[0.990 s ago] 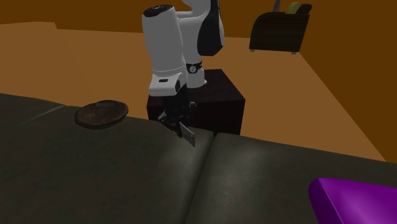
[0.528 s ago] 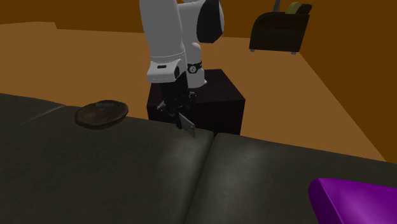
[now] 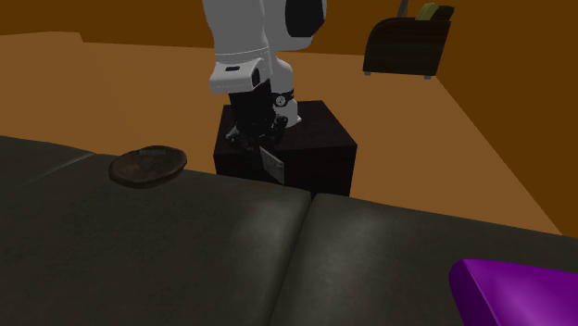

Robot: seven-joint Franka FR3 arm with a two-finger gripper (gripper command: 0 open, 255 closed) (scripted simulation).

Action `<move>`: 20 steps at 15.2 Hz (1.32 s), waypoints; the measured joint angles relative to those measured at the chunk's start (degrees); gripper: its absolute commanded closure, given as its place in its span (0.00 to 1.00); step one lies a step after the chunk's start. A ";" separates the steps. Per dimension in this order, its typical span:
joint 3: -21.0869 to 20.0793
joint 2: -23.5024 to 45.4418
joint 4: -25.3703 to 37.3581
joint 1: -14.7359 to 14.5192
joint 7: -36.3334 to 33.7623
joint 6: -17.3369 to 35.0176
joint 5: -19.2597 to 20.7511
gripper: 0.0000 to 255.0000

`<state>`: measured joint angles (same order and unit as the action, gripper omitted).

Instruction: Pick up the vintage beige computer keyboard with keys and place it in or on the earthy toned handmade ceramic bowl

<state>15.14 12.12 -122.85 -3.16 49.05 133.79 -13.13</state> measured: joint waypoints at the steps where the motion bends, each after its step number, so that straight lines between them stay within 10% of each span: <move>1: 0.11 -0.45 0.40 -0.02 -0.24 -0.81 0.32 1.00; 8: 0.77 -3.70 1.68 0.01 -1.29 -5.16 2.11 1.00; 20: 7.90 -6.20 0.32 8.82 13.85 -8.11 2.89 1.00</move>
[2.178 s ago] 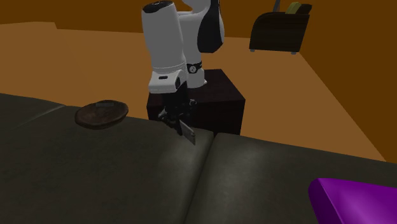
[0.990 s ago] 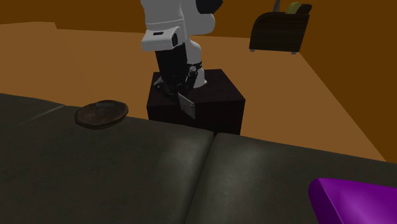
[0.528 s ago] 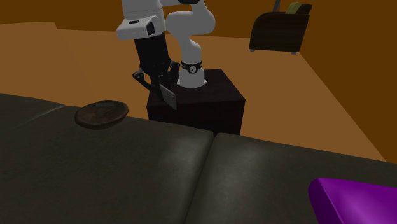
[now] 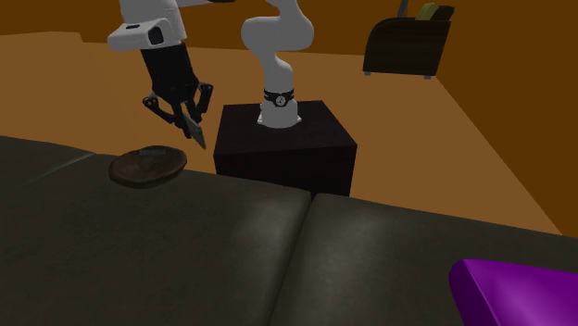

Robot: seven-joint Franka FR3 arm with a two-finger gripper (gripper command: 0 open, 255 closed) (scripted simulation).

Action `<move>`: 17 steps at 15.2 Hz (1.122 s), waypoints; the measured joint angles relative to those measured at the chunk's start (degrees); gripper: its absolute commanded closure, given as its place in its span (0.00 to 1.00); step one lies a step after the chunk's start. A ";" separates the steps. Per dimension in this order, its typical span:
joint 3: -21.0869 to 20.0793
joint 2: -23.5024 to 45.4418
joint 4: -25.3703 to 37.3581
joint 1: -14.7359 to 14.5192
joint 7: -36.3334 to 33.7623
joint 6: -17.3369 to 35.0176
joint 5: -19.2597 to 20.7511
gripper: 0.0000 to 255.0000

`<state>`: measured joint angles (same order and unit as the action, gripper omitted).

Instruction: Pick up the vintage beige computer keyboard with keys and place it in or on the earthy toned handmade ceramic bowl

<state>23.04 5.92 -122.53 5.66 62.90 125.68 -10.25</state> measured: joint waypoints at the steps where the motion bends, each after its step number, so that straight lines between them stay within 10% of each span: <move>1: 0.67 0.23 0.21 0.87 1.55 -0.18 -0.11 1.00; 17: 5.37 8.09 5.35 9.79 17.61 -0.42 -4.44 1.00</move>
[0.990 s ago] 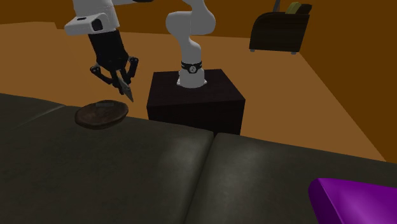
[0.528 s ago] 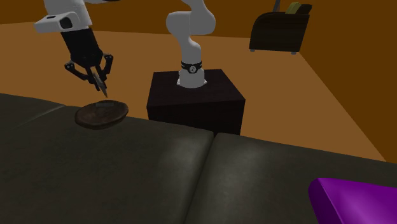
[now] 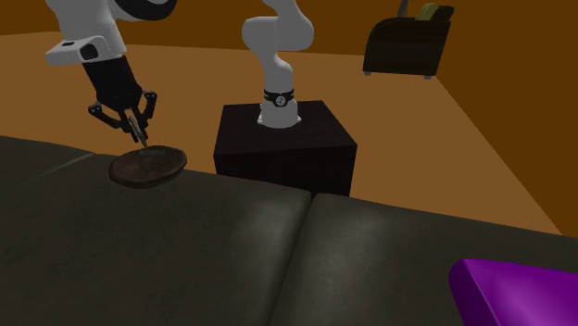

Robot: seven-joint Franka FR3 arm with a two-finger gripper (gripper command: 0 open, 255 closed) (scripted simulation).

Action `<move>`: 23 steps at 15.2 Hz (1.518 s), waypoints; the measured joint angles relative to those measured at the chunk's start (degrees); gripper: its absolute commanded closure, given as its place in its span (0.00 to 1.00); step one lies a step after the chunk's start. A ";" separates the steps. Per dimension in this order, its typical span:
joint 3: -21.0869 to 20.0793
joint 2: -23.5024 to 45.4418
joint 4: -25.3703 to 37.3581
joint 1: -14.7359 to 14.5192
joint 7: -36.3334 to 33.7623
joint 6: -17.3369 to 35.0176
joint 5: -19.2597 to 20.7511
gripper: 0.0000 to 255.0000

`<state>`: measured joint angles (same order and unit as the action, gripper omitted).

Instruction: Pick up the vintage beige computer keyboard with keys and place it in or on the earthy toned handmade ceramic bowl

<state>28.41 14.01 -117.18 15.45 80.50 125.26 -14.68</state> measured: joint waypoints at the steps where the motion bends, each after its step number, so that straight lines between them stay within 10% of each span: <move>1: -0.08 0.40 -0.25 0.12 0.33 0.56 -0.32 1.00; 15: -1.44 4.82 -1.80 1.04 2.92 5.80 -3.76 1.00; 16: -1.44 4.82 -1.80 1.05 2.92 5.81 -3.76 0.00; 23: -1.23 4.23 -1.58 0.88 2.53 5.10 -3.28 0.00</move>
